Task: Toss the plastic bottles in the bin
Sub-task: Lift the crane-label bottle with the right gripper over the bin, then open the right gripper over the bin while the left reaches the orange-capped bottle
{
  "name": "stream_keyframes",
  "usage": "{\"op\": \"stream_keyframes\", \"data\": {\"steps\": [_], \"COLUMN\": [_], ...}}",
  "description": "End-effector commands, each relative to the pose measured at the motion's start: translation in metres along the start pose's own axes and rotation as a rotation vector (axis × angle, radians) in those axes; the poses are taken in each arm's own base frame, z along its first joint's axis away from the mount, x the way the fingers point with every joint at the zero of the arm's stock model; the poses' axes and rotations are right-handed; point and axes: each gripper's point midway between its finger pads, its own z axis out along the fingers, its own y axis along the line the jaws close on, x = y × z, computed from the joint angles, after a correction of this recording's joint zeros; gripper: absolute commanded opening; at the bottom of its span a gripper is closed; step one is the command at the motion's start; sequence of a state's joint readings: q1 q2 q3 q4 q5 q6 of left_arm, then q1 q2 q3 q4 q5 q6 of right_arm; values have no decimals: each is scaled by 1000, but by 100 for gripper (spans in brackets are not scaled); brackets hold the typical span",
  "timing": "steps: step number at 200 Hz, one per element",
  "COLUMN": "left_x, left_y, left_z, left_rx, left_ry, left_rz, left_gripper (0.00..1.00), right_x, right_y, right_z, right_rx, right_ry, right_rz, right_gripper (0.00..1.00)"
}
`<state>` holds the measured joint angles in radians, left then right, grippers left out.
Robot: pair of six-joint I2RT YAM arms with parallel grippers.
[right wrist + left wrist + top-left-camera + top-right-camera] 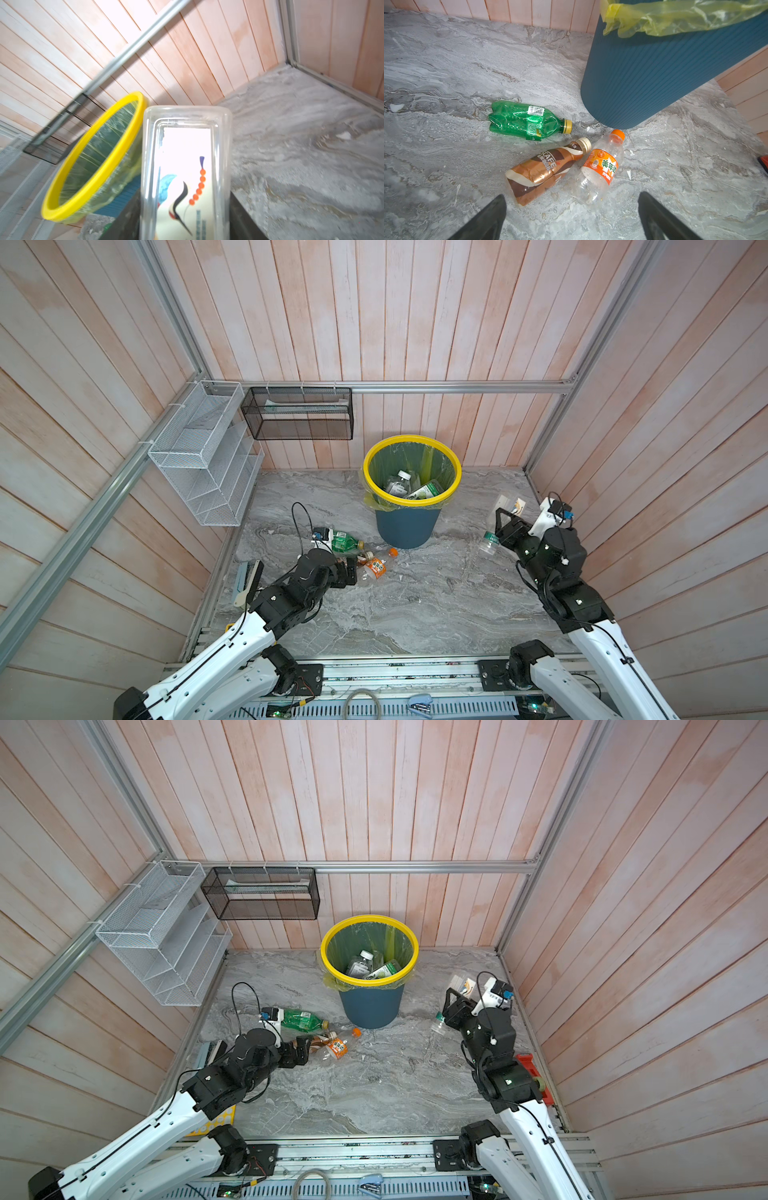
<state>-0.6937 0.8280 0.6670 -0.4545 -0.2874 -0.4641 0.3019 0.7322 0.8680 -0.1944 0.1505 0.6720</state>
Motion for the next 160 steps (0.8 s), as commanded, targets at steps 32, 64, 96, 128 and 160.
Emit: {"op": "stream_keyframes", "data": {"steps": [32, 64, 96, 128, 160], "left_x": [7, 14, 14, 11, 15], "left_y": [-12, -14, -14, -18, -24], "left_z": [4, 12, 15, 14, 18], "left_rx": [64, 46, 33, 52, 75], "left_ry": [42, 108, 130, 117, 132], "left_rz": [5, 15, 34, 41, 53], "left_gripper": [100, 100, 100, 100, 100], "right_x": [-27, 35, -2, -26, -34], "right_y": [131, 162, 148, 136, 116], "right_z": [55, 103, 95, 76, 60], "right_rx": [-422, -294, -240, -188, -149], "right_ry": [123, 369, 207, 142, 101], "right_rz": [1, -184, -154, -180, -167], "right_gripper": [54, 78, 100, 100, 100]}}
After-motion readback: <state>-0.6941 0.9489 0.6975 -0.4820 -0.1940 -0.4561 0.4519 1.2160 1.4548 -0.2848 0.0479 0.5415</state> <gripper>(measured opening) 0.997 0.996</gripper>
